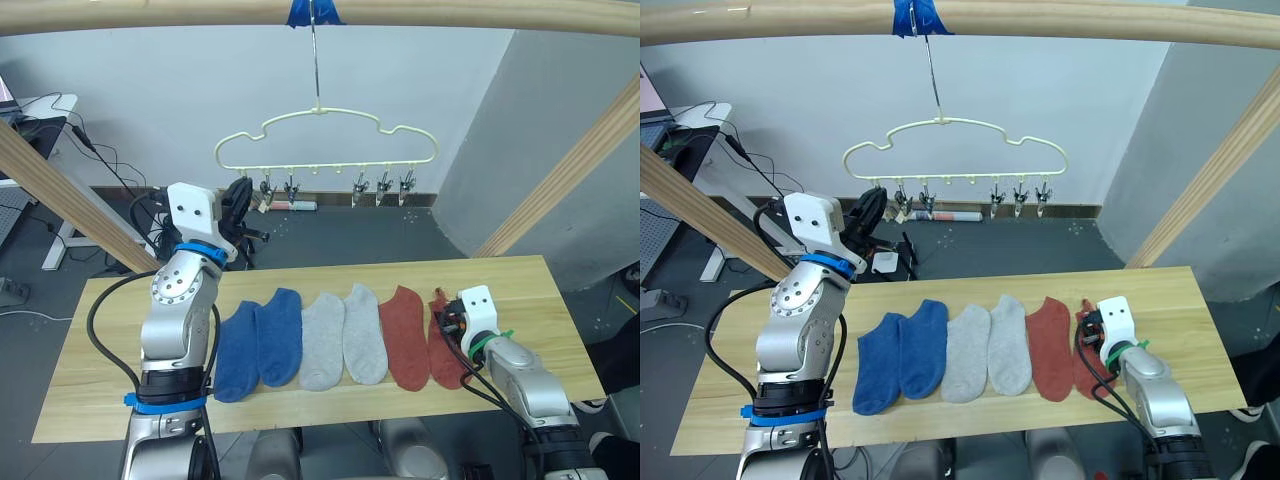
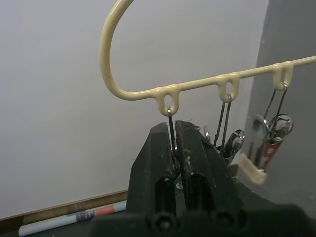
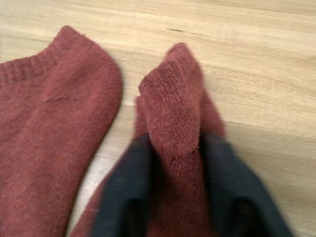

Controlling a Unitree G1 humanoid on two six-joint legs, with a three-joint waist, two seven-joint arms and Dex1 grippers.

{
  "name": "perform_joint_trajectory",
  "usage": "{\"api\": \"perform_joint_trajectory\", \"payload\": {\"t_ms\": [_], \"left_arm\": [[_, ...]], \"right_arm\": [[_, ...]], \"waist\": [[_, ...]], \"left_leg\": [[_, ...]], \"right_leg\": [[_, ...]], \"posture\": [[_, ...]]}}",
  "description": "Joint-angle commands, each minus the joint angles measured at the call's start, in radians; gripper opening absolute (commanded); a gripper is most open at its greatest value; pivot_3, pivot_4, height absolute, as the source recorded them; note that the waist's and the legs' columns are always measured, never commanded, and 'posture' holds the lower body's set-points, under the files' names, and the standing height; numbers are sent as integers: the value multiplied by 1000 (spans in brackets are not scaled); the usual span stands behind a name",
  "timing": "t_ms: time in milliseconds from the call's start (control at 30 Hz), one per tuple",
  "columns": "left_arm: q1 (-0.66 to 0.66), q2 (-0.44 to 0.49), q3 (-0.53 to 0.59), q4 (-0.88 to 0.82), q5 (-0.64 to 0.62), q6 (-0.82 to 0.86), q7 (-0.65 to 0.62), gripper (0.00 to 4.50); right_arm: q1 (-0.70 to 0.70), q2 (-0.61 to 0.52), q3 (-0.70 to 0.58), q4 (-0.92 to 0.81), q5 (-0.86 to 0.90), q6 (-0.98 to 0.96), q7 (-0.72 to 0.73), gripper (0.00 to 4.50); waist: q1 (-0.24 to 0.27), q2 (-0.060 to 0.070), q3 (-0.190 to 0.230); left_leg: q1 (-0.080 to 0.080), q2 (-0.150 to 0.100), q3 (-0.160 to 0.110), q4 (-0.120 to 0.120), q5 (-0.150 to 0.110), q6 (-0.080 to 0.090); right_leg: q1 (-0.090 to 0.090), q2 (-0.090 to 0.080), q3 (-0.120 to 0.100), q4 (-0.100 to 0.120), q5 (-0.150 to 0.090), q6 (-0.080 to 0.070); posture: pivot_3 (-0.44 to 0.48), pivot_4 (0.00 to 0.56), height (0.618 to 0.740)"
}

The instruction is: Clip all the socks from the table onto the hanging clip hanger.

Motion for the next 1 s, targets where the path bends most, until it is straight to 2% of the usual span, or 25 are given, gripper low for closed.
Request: {"api": "perform_joint_trajectory", "payload": {"t_ms": [33,133,233,333,467,700,833,1000], "left_arm": [[-1,20,19,-62,-43,28,-26,0],[-13,42,26,-79,-72,67,-51,0],[-19,55,35,-89,-98,102,-58,0],[-17,61,34,-119,-133,151,-65,0],[-28,67,35,-128,-151,181,-67,0],[-44,72,30,-136,-175,219,-68,0],[-43,72,28,-142,-179,230,-71,0],[-34,70,28,-149,-179,234,-70,0]], "right_arm": [[22,-38,57,-65,-41,-41,48,45],[-42,-99,176,-220,-83,-88,161,45],[-125,-121,260,-272,-113,-120,232,45],[-288,-79,367,-232,-158,-175,291,45],[-442,37,436,-101,-194,-212,287,45],[-634,248,456,177,-237,-268,218,45],[-699,312,425,299,-234,-307,182,45],[-731,348,394,353,-234,-346,152,45]], "waist": [[0,0,1],[0,0,9],[-7,1,21],[-3,1,22],[2,0,23],[7,0,22],[6,0,22],[4,0,22]], "left_leg": [[0,0,0,0,0,0],[0,0,0,0,0,0],[-1,0,1,0,0,0],[-1,1,0,0,0,0],[-4,1,-1,0,0,-1],[-12,-2,-1,0,1,-1],[-12,-1,-2,0,0,-1],[-11,-2,-2,1,1,-1]], "right_leg": [[0,0,0,0,0,0],[0,0,0,0,0,1],[-3,1,2,1,0,3],[-3,1,1,1,0,3],[-5,1,0,1,3,-1],[-14,-4,-3,3,4,-2],[-16,-4,-3,8,4,-2],[-16,-4,-3,10,4,-2]], "posture": [[-171,307,740],[-156,313,740],[-155,313,740],[-161,314,740],[-155,307,740],[-151,297,740],[-144,289,740],[-141,285,740]]}}
